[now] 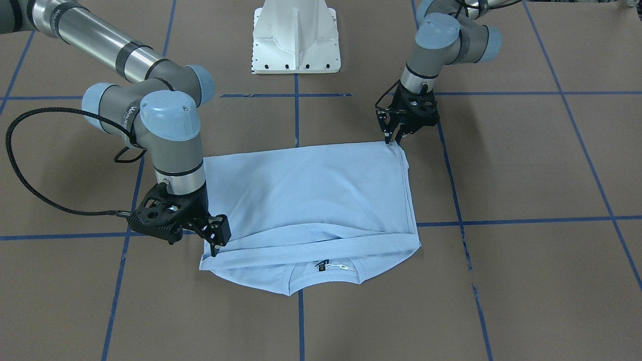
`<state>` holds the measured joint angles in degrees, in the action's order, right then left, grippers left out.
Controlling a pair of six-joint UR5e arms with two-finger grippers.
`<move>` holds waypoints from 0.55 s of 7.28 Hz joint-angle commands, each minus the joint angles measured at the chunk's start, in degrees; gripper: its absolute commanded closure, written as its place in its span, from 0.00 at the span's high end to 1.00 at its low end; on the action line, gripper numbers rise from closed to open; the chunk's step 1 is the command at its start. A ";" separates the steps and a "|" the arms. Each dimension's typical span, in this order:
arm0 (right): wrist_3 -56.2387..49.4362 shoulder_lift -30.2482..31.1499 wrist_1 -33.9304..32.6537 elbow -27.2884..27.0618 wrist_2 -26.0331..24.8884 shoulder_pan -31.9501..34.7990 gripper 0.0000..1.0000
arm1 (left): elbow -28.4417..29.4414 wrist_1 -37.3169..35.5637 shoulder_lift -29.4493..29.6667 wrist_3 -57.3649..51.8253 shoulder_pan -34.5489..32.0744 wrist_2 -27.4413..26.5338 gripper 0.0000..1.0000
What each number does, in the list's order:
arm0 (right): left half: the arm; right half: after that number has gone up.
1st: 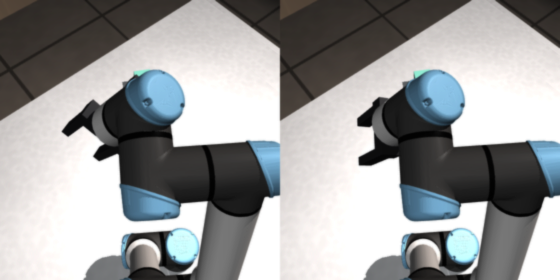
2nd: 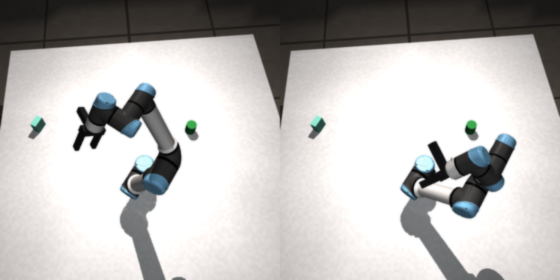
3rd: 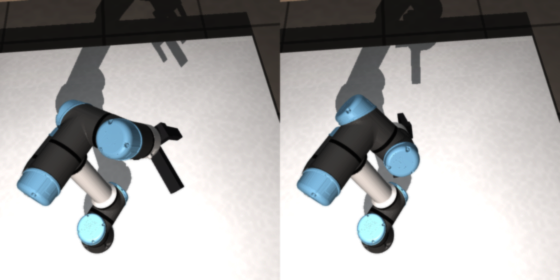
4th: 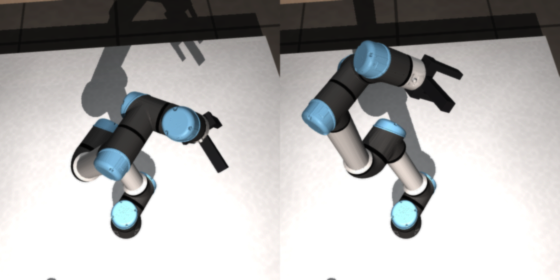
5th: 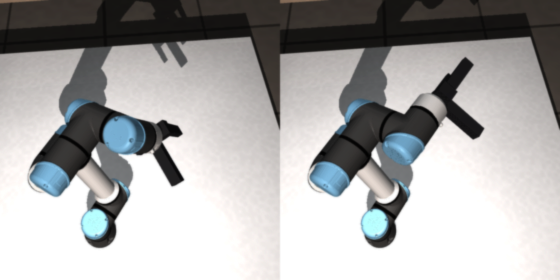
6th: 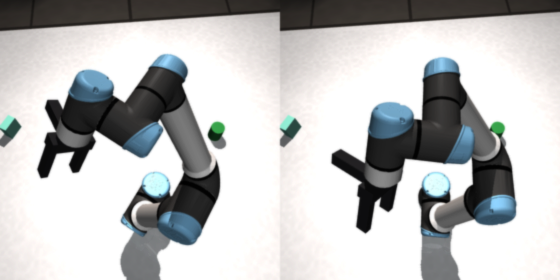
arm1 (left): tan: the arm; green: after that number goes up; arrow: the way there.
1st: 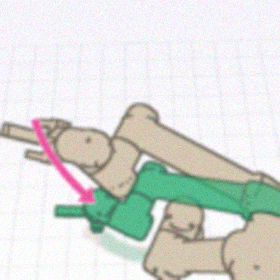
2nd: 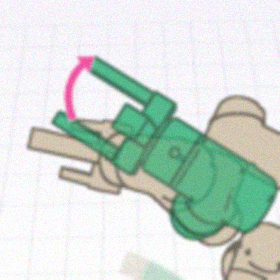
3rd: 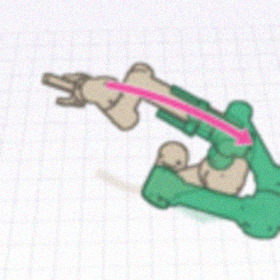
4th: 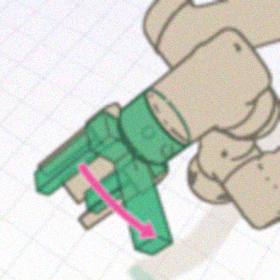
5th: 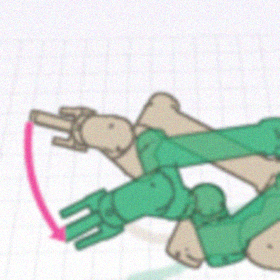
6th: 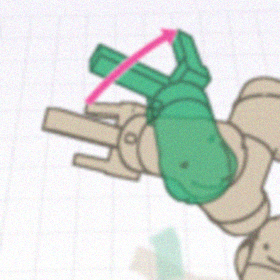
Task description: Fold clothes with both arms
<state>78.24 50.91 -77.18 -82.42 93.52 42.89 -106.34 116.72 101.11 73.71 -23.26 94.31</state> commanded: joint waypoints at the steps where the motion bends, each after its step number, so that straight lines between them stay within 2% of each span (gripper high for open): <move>1: 0.16 0.16 0.01 -0.54 -0.09 0.00 1.00 | -0.10 0.00 -0.29 -0.14 -0.03 -0.10 0.00; 4: 0.33 0.24 0.01 -0.72 -0.18 0.00 1.00 | 0.16 -0.18 -0.47 -6.08 -5.38 -0.18 0.00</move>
<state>78.58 51.08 -77.19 -83.10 93.41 42.89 -106.38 116.59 100.69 70.92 -26.31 94.14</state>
